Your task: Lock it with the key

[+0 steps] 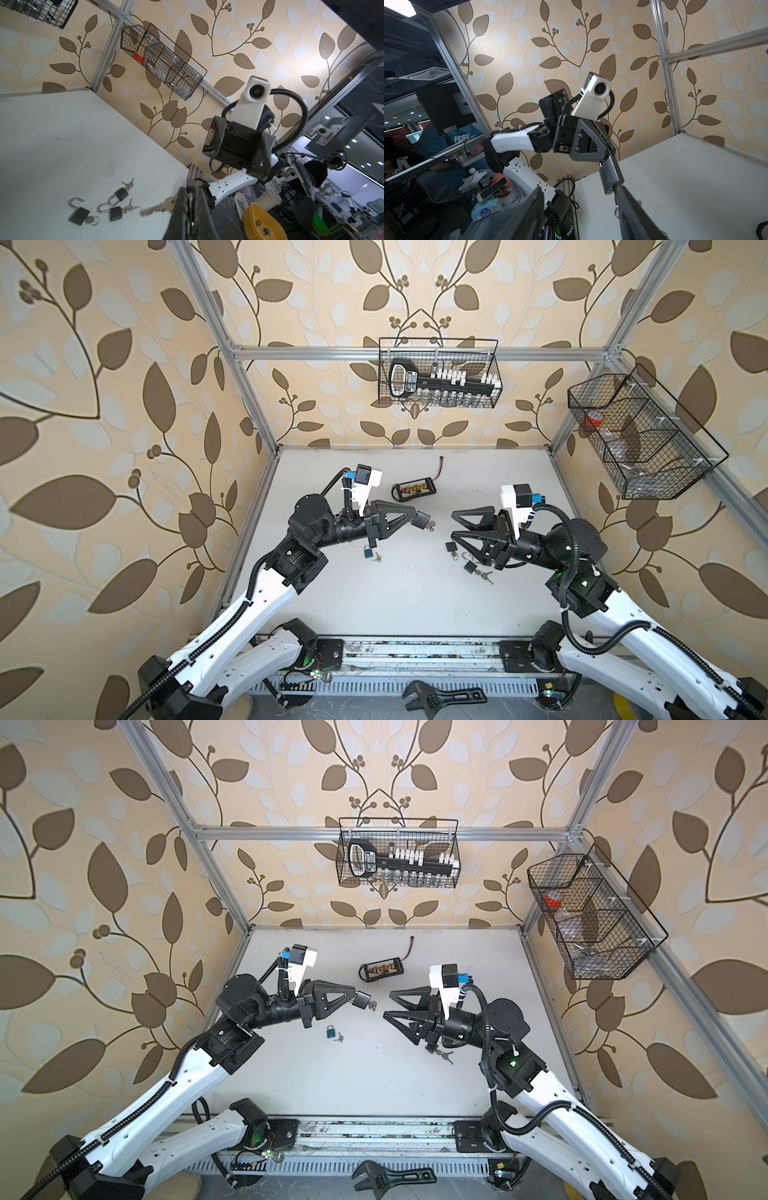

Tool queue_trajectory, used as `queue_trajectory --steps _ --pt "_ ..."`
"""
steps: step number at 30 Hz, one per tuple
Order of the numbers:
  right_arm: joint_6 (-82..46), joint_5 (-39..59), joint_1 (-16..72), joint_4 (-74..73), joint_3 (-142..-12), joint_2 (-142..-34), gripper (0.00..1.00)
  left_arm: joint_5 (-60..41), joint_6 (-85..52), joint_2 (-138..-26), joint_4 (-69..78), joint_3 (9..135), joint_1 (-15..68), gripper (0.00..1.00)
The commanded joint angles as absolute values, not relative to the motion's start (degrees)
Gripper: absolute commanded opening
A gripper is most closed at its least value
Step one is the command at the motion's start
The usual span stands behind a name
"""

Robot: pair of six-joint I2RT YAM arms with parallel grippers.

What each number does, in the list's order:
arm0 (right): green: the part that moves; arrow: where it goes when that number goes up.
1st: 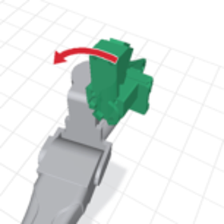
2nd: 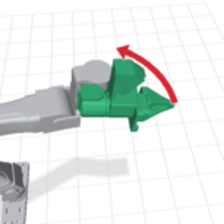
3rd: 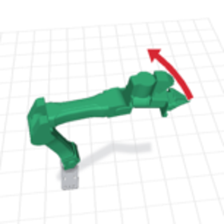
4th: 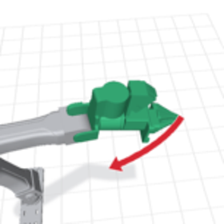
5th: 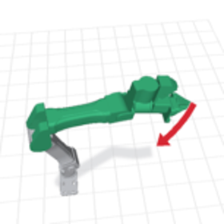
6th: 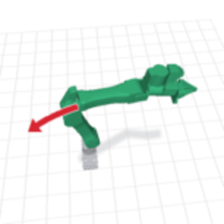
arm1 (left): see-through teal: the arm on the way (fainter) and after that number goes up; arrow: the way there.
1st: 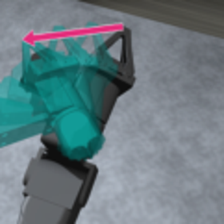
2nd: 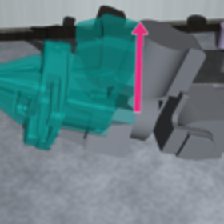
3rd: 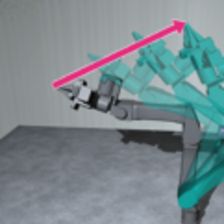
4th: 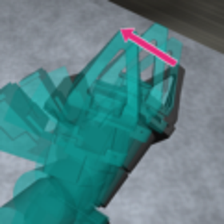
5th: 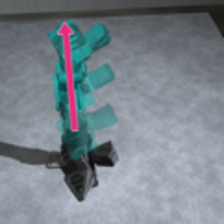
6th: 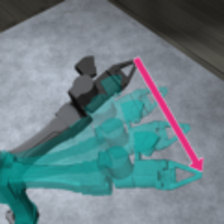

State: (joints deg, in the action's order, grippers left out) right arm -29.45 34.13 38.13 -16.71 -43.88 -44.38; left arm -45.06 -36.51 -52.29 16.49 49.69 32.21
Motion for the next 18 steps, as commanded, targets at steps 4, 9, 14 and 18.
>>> queue_trajectory --steps 4,9,14,18 --pt "-40.2 38.4 38.0 -29.7 -39.0 -46.0 0.56 -51.2 -42.8 -52.7 27.2 49.3 32.3 0.0" --pt "-45.6 39.4 38.1 -39.1 -37.5 -49.4 0.52 -51.9 -42.8 -52.2 26.6 49.3 32.5 0.0" --pt "-46.0 41.0 38.7 -41.0 -39.1 -52.1 0.44 -50.7 -42.2 -50.9 26.2 48.5 33.1 0.0" --pt "-46.0 41.0 39.2 -41.4 -38.9 -52.3 0.35 -49.9 -41.8 -50.0 25.3 48.0 33.2 0.0"
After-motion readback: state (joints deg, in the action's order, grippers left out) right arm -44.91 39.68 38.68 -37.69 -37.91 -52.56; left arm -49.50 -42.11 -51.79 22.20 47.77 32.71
